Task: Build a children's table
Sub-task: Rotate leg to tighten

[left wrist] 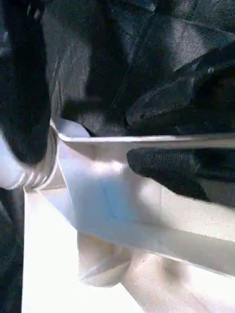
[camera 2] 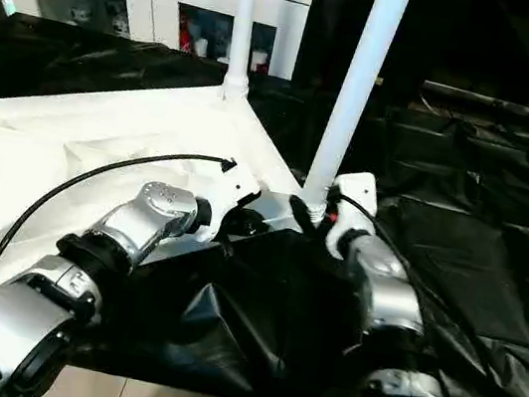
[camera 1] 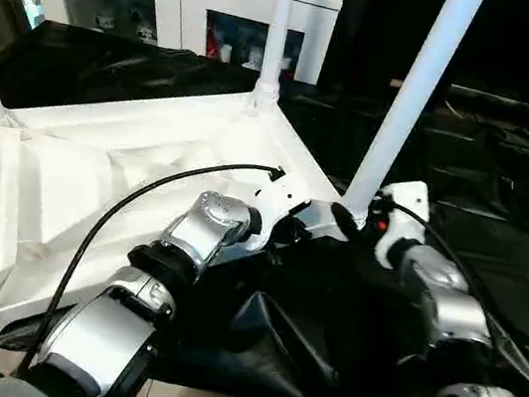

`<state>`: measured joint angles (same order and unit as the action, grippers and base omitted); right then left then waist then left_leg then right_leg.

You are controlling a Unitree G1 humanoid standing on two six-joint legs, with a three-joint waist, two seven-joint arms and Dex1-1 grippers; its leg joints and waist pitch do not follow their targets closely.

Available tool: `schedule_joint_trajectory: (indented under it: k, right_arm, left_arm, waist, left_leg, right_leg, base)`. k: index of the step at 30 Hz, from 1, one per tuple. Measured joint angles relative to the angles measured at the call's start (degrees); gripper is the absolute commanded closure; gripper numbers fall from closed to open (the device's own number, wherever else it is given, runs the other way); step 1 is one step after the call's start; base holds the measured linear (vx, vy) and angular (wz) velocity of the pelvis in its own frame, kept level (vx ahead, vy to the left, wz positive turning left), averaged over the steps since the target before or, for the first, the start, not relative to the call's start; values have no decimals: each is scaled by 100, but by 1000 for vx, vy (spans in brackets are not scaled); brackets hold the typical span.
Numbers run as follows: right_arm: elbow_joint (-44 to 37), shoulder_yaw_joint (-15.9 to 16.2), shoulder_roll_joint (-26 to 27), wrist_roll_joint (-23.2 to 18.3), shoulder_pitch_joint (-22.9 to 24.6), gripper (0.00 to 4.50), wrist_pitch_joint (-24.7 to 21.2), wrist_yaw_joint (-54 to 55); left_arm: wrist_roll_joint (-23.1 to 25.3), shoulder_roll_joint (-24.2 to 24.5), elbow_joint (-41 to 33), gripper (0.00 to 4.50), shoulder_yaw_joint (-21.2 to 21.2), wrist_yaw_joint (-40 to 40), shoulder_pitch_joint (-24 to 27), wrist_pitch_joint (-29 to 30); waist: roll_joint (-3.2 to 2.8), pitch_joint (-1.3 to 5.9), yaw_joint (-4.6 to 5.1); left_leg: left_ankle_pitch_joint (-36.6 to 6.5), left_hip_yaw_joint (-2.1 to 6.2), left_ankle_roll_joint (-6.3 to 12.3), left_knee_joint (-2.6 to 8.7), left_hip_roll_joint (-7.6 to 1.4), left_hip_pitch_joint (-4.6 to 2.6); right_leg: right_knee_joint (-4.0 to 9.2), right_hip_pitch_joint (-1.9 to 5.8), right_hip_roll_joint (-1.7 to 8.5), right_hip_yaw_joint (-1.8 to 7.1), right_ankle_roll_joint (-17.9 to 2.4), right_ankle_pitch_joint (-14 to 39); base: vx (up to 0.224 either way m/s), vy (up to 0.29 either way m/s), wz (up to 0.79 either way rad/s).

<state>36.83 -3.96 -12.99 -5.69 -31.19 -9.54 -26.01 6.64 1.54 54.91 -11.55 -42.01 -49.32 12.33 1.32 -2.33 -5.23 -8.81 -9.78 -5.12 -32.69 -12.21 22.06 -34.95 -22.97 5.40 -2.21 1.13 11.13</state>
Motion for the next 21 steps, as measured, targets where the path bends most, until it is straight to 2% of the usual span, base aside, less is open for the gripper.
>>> schedule_joint_trajectory:
  k: [2,13,15,19,20,21]
  right_arm:
    - [-19,0,-2,-34,6,0,-27,-29]
    - [-257,13,-6,-65,131,0,-159,-56]
    - [-260,14,-7,-65,131,0,-160,-56]
    - [-292,17,-12,-65,131,0,-171,-58]
    - [-292,18,-14,-65,131,0,-173,-59]
    - [-292,18,-17,-65,132,0,-173,-60]
  left_arm:
    - [2,-11,13,303,-1,41,-26,57]
    - [153,-16,223,298,-142,57,-275,323]
    - [151,-13,223,333,-141,18,-287,368]
    - [129,-13,229,348,-130,-31,-320,483]
    - [111,-9,232,376,-130,-48,-322,495]
    - [100,-3,232,381,-129,-75,-322,499]
  waist:
    - [-3,-2,1]
    - [-11,-6,9]
    - [-11,-6,8]
    - [-12,-7,7]
    - [-13,-7,7]
    - [-13,-7,6]
  left_leg:
    - [0,0,0,0,0,0]
    - [0,0,0,1,0,-1]
    - [0,0,0,2,-1,-1]
    - [0,0,0,4,0,0]
    - [0,0,0,4,0,0]
    - [0,0,0,4,0,0]
  right_leg:
    - [0,0,0,0,0,0]
    - [1,0,0,0,0,0]
    - [0,0,0,-1,0,0]
    - [2,-1,-1,-1,0,0]
    - [2,-1,0,-1,0,0]
    - [2,-1,-1,-1,0,0]
  base:
    - [0,0,0]
    - [0,0,0]
    - [0,0,0]
    - [0,0,0]
    - [0,0,0]
    - [0,0,0]
